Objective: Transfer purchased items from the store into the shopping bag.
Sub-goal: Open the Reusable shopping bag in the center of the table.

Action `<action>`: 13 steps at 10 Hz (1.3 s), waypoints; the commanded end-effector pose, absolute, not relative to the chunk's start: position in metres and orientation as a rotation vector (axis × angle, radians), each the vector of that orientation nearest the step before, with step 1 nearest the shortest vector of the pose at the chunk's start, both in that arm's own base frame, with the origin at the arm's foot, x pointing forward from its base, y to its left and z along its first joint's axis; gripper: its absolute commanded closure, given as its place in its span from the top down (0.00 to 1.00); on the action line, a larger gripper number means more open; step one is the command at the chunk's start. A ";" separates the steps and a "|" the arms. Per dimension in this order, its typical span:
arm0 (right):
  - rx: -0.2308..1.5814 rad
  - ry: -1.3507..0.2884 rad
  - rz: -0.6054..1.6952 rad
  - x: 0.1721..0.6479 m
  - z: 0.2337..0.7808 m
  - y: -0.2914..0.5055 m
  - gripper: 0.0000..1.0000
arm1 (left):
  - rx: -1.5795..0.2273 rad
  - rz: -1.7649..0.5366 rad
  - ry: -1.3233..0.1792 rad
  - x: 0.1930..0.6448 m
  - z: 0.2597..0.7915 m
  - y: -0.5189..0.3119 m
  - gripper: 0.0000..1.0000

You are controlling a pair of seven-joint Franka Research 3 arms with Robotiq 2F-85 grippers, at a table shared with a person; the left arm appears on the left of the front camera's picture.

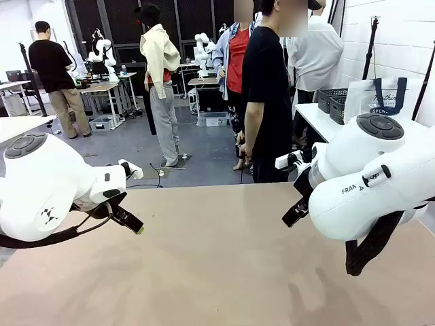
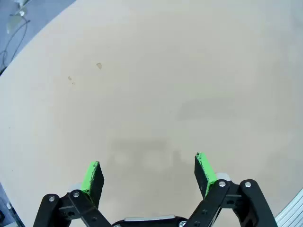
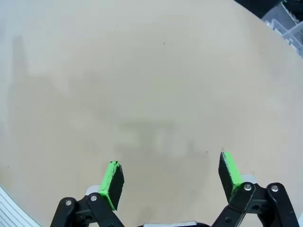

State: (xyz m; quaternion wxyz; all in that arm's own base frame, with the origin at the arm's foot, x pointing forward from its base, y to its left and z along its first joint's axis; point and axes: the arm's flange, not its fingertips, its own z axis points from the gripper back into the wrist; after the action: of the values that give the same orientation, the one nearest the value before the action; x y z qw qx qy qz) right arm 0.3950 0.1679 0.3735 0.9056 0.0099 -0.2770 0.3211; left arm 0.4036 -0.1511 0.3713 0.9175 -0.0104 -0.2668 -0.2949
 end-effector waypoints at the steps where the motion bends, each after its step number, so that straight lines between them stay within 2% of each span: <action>1: 0.021 -0.572 0.663 0.395 0.373 0.168 1.00 | -0.021 -0.607 -0.549 0.404 0.371 -0.151 1.00; 13: 0.021 -0.572 0.663 0.395 0.373 0.168 1.00 | -0.021 -0.607 -0.549 0.404 0.371 -0.151 1.00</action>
State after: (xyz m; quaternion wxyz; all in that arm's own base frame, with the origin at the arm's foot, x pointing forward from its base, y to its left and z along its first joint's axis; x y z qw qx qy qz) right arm 0.3949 0.1681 0.3735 0.9055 0.0097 -0.2770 0.3214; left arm 0.4032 -0.1521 0.3713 0.9171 -0.0104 -0.2668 -0.2959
